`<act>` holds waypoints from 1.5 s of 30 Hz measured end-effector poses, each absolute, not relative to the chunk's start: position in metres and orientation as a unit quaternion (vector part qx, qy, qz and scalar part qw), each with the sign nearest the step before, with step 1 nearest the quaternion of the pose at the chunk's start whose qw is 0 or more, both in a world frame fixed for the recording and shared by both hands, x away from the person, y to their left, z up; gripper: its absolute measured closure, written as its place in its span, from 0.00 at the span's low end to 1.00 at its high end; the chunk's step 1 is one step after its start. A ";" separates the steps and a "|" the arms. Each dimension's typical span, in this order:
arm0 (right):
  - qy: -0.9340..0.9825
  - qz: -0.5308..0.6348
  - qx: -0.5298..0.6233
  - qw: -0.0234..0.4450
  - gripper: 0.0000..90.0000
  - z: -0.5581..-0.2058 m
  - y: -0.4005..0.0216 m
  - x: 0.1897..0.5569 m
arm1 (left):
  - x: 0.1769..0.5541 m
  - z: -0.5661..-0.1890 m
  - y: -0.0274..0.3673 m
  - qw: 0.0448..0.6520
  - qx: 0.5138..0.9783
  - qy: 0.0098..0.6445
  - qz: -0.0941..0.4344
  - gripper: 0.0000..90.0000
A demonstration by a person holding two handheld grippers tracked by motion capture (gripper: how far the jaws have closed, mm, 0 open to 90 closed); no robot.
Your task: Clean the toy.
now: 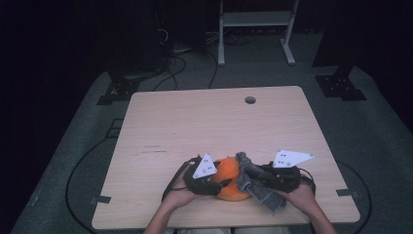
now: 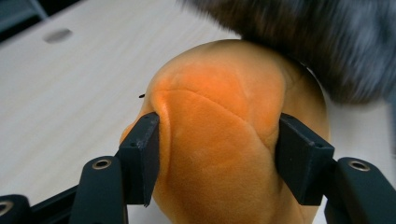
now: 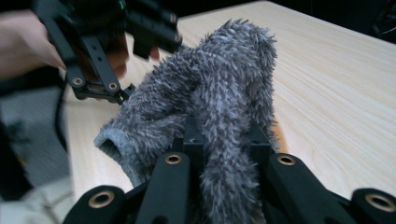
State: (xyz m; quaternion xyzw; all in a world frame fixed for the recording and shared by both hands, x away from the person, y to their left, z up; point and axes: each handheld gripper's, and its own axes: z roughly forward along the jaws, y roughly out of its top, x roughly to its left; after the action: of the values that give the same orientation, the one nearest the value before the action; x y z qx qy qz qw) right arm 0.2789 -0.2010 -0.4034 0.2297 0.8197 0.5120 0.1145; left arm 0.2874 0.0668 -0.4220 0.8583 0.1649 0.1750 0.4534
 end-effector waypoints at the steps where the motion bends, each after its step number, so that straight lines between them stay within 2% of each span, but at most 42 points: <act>1: 0.825 0.501 0.228 0.125 0.84 -0.406 -0.197 0.279 | 0.287 -0.423 0.066 0.446 0.860 0.164 0.186 0.42; 5: 0.824 0.492 0.254 0.123 0.84 -0.420 -0.206 0.286 | 0.288 -0.424 0.066 0.453 0.854 0.174 0.188 0.43; 8: 0.820 0.491 0.261 0.133 0.84 -0.416 -0.212 0.283 | 0.284 -0.425 0.060 0.456 0.853 0.162 0.193 0.42; 9: 0.820 0.495 0.253 0.135 0.84 -0.414 -0.210 0.282 | 0.283 -0.424 0.060 0.458 0.854 0.158 0.189 0.40; 10: 0.824 0.491 0.249 0.134 0.84 -0.414 -0.208 0.281 | 0.286 -0.422 0.065 0.470 0.851 0.168 0.161 0.36; 11: 0.824 0.491 0.249 0.134 0.84 -0.414 -0.208 0.281 | 0.286 -0.422 0.065 0.470 0.851 0.168 0.161 0.22; 12: 0.829 0.487 0.243 0.129 0.84 -0.419 -0.207 0.282 | 0.289 -0.422 0.067 0.474 0.848 0.182 0.149 0.22; 14: 0.832 0.482 0.242 0.127 0.84 -0.422 -0.210 0.283 | 0.295 -0.424 0.069 0.466 0.850 0.209 0.129 0.14; 16: 0.833 0.479 0.247 0.125 0.84 -0.424 -0.213 0.283 | 0.298 -0.428 0.069 0.466 0.848 0.226 0.109 0.17; 19: 0.834 0.468 0.255 0.143 0.85 -0.419 -0.214 0.282 | 0.293 -0.430 0.066 0.465 0.850 0.213 0.130 0.29; 24: 0.836 0.492 0.192 0.147 0.84 -0.398 -0.187 0.266 | 0.283 -0.426 0.057 0.454 0.860 0.166 0.166 0.32; 28: 0.843 0.484 0.186 0.145 0.84 -0.408 -0.183 0.269 | 0.284 -0.430 0.065 0.445 0.867 0.162 0.155 0.35; 31: 0.840 0.483 0.204 0.138 0.85 -0.414 -0.192 0.272 | 0.289 -0.430 0.073 0.449 0.870 0.163 0.123 0.33; 34: 0.840 0.484 0.205 0.135 0.85 -0.417 -0.193 0.271 | 0.292 -0.423 0.077 0.484 0.852 0.170 0.108 0.22; 35: 0.841 0.483 0.200 0.137 0.85 -0.417 -0.192 0.270 | 0.291 -0.422 0.078 0.496 0.844 0.171 0.111 0.22; 39: 0.841 0.483 0.203 0.136 0.84 -0.416 -0.195 0.273 | 0.292 -0.427 0.077 0.459 0.862 0.170 0.128 0.34; 42: 0.839 0.478 0.225 0.134 0.84 -0.420 -0.203 0.277 | 0.295 -0.427 0.084 0.448 0.870 0.173 0.109 0.35; 44: 0.837 0.483 0.224 0.128 0.84 -0.421 -0.203 0.277 | 0.295 -0.422 0.085 0.462 0.865 0.162 0.113 0.30; 45: 0.840 0.478 0.217 0.135 0.85 -0.420 -0.199 0.277 | 0.295 -0.422 0.085 0.462 0.865 0.162 0.113 0.23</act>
State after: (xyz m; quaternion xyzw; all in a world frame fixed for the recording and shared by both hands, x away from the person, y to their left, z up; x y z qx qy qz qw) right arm 0.2766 -0.1995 -0.4197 0.2171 0.8403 0.4781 0.1348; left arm 0.2950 0.0845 -0.4224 0.8647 0.1622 0.1133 0.4617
